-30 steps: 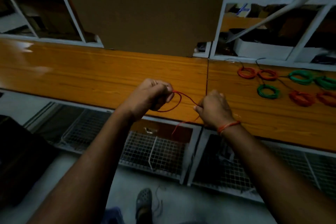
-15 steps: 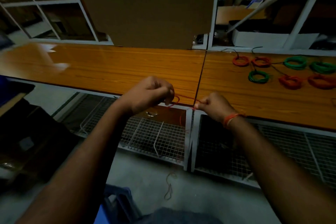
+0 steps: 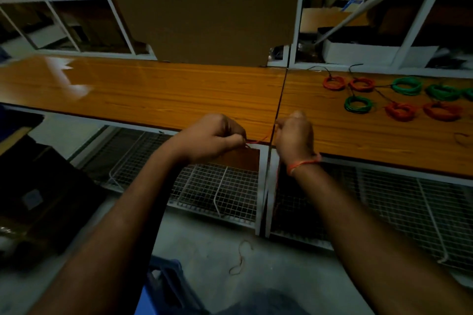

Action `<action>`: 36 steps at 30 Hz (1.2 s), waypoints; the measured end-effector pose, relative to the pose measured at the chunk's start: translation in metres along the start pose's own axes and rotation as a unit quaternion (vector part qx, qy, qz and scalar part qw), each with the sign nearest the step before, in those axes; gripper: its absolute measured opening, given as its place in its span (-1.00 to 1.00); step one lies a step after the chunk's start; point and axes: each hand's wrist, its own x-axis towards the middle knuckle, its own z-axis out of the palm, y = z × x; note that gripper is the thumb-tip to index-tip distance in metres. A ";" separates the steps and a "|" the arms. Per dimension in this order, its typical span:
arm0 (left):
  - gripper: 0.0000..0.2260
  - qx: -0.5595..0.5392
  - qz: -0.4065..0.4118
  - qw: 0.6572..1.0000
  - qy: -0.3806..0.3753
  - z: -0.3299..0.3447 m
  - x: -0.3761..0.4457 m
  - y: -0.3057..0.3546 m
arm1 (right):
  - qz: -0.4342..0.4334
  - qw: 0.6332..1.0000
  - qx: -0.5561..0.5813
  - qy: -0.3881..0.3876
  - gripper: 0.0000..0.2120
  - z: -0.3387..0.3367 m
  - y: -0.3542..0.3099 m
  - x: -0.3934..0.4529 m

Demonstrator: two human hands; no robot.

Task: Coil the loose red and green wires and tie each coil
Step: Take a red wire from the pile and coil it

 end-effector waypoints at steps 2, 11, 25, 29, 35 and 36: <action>-0.68 -0.036 0.026 0.999 0.021 -0.003 -0.002 0.004 | -0.096 0.993 0.062 -0.017 -0.82 0.006 -0.021 -0.015; -0.71 -0.025 0.022 0.999 0.025 -0.003 -0.017 -0.006 | -0.124 0.985 0.003 -0.119 -0.92 -0.025 0.013 -0.014; -0.71 -0.048 0.068 0.997 0.006 0.006 -0.022 0.015 | -0.041 0.998 -0.028 0.029 -0.83 -0.003 -0.010 -0.038; -0.73 -0.054 0.102 0.993 -0.030 -0.004 -0.029 0.029 | -0.089 0.834 0.439 -0.324 -0.80 -0.016 -0.026 -0.073; -0.68 0.089 0.053 0.992 -0.066 -0.002 -0.029 0.024 | -0.038 0.969 0.038 -0.241 -0.75 -0.043 0.013 -0.028; -0.69 0.059 0.055 0.995 -0.062 0.003 -0.028 0.025 | -0.054 0.991 0.083 -0.086 -0.72 -0.039 -0.003 -0.030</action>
